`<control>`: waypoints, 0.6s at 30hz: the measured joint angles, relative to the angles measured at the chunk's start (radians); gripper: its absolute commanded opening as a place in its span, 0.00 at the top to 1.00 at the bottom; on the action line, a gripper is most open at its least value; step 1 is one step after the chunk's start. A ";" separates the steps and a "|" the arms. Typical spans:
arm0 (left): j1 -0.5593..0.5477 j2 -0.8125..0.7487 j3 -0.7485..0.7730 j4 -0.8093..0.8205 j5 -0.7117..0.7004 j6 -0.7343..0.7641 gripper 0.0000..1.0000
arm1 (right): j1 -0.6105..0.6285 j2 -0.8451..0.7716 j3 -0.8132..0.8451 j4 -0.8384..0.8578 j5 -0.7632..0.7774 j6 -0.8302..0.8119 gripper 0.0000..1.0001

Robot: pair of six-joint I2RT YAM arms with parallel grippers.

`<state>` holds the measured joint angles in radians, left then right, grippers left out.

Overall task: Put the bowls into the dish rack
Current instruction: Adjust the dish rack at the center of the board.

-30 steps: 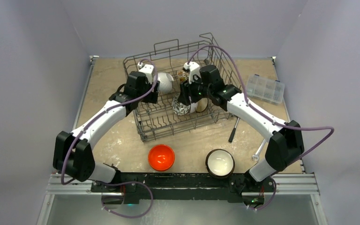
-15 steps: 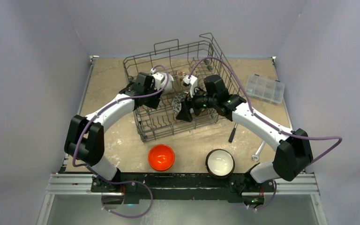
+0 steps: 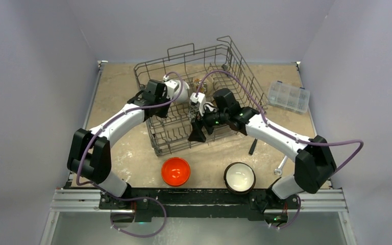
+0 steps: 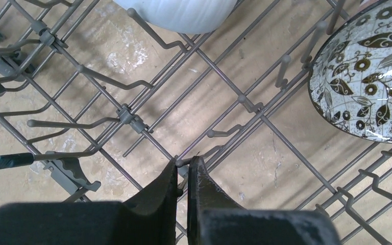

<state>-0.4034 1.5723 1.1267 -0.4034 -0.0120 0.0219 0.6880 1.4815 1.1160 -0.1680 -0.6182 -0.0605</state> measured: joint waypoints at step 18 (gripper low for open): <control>-0.104 -0.099 -0.106 0.018 -0.078 -0.011 1.00 | 0.124 -0.018 -0.027 0.024 0.031 -0.107 0.09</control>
<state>-0.5076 1.4734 1.0206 -0.3851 -0.0902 0.0113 0.8116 1.4631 1.0893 -0.1440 -0.5873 -0.1673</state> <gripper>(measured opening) 0.046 0.911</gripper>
